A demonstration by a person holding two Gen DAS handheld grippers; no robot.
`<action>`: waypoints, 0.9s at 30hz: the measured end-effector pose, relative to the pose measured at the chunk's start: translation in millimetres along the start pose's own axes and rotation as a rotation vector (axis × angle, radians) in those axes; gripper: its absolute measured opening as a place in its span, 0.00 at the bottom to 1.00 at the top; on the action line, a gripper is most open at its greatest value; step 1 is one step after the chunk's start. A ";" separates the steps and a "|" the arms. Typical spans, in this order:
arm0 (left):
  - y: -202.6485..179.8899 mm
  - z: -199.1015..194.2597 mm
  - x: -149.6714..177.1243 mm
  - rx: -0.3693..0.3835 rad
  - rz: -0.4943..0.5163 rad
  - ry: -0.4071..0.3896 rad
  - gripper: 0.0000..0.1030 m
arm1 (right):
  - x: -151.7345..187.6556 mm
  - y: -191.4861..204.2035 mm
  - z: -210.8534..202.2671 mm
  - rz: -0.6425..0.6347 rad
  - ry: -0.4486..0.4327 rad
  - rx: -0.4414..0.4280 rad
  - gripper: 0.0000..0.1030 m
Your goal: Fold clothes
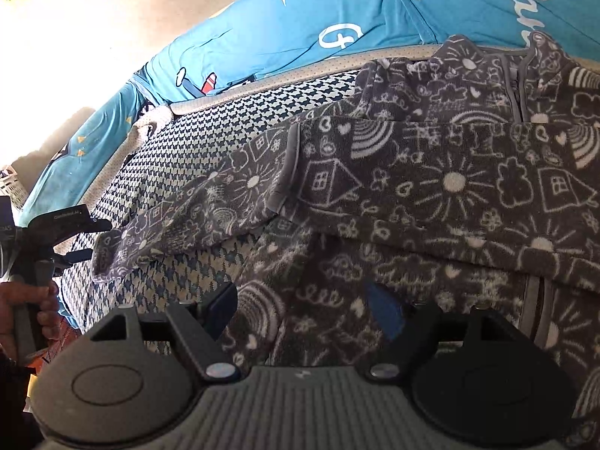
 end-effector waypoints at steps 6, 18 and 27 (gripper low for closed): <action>5.8 10.8 2.3 0.026 -0.049 0.041 0.73 | 0.4 1.0 0.4 -0.003 0.001 0.000 0.76; -18.2 8.3 7.0 0.158 0.004 0.041 0.12 | 1.2 -0.5 1.1 0.001 -0.005 0.007 0.75; -89.6 -23.3 18.6 0.552 -0.024 0.080 0.12 | -1.7 1.8 -1.6 0.011 -0.041 -0.009 0.76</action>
Point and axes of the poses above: each gripper's, at about its wrist camera, not at the fingertips, and z roughly the way its jaws point, y to its left, x to its underside, the point moved 1 cm from there along z, roughly the way its jaws point, and after that the axes turned 12 degrees about -y, right-handed, at the moved point
